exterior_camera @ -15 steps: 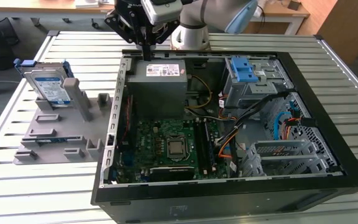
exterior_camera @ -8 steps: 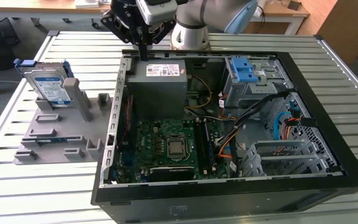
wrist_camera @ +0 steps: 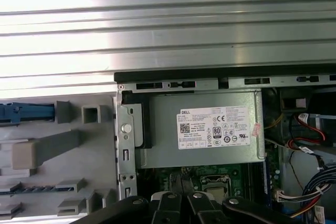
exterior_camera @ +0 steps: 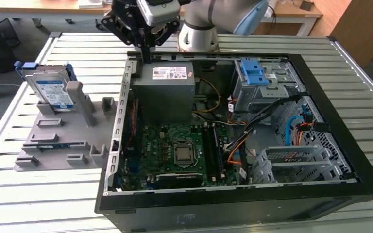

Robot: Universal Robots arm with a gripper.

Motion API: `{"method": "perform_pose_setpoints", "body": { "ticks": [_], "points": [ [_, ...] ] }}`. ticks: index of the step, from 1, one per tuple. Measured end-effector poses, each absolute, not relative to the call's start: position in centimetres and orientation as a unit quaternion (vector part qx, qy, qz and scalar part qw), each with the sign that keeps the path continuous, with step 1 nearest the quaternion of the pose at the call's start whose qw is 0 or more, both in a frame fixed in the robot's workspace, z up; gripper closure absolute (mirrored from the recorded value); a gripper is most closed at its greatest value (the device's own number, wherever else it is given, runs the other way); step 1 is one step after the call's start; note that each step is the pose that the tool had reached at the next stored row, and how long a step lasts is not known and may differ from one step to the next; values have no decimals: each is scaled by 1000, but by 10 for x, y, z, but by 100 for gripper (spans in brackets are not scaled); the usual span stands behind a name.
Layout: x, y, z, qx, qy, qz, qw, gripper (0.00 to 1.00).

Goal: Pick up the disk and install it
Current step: 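Reach for the disk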

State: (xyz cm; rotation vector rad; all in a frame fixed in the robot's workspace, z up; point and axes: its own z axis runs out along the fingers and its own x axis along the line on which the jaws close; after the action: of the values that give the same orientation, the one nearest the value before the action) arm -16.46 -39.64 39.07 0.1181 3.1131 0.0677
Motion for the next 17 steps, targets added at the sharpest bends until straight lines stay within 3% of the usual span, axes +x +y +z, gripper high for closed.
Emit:
{"method": "perform_pose_setpoints", "body": {
  "ticks": [17],
  "points": [
    [-178,-395,389,38,999,22,12,89]
  ]
}}
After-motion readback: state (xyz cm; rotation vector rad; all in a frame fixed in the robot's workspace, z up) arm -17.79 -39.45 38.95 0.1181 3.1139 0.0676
